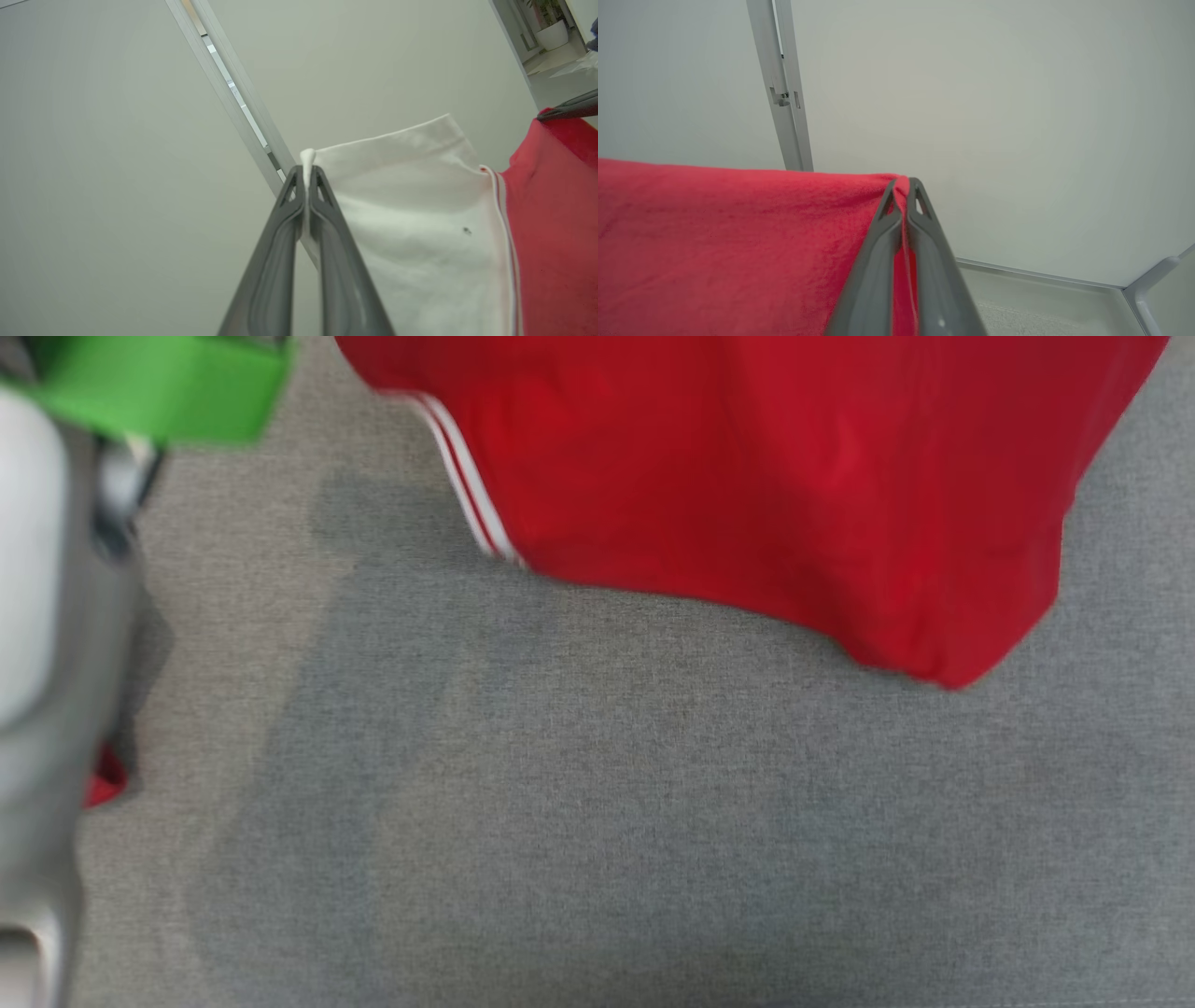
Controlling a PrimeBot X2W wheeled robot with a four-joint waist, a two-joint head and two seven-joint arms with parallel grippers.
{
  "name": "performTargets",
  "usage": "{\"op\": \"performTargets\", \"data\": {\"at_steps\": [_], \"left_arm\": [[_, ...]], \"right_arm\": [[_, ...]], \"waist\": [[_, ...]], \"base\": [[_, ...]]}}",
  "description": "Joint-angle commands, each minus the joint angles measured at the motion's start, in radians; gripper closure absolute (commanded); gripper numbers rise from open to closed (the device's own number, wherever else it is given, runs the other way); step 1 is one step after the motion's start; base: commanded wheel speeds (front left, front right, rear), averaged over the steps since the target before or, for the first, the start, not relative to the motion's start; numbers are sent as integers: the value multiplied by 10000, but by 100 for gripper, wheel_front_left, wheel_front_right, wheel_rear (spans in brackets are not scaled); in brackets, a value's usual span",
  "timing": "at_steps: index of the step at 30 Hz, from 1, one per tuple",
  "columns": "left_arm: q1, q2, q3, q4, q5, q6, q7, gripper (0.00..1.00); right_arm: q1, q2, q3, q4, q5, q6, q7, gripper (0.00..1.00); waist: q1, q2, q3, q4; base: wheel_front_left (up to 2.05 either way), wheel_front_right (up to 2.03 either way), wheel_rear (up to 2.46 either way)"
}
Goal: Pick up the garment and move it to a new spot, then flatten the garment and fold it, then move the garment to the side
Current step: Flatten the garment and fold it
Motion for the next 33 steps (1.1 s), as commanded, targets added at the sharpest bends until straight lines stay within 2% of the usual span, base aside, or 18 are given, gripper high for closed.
{"op": "performTargets", "data": {"at_steps": [1,3,7,12,15,18,24,30,33], "left_arm": [[-881,264,-195,297,-12,-14,7,100],[-2178,508,-471,932,-121,2,-14,100],[-4637,531,-645,2294,-324,1,-388,100],[-7211,435,-850,3608,420,68,-797,100],[-8513,422,-932,3996,970,249,-909,100],[-9221,309,-890,3549,1221,517,-888,100],[-7681,584,-889,2347,838,490,-893,100],[-4398,846,-590,850,404,922,-901,100],[-2496,900,-329,-273,188,1120,-901,100]], "right_arm": [[-504,-87,-91,-24,-217,-18,-159,100],[-1129,-64,-147,19,-531,-18,-355,100],[-2429,41,-330,284,-1170,-18,-1048,100],[-3936,271,-300,770,-1934,-18,-1940,100],[-4559,341,-206,992,-2510,-18,-2586,100],[-4974,311,-182,1032,-3034,-18,-3006,100],[-4254,154,-52,225,-3386,-18,-3211,100],[-1959,-167,-424,-1209,-3505,-18,-3217,100],[-550,-246,-1109,-2019,-3478,-18,-3219,100]], "waist": [[-1,0,649,-250],[-1,0,956,-334],[-1,0,1498,-508],[-1,0,2013,-763],[-1,0,2250,-866],[-1,0,2658,-865],[-1,0,3355,-590],[-1,0,3359,-355],[-1,0,3055,-270]], "base": [[0,0,0],[0,0,0],[0,0,0],[0,0,0],[0,0,0],[0,0,0],[0,0,0],[0,0,0],[0,0,0]]}}
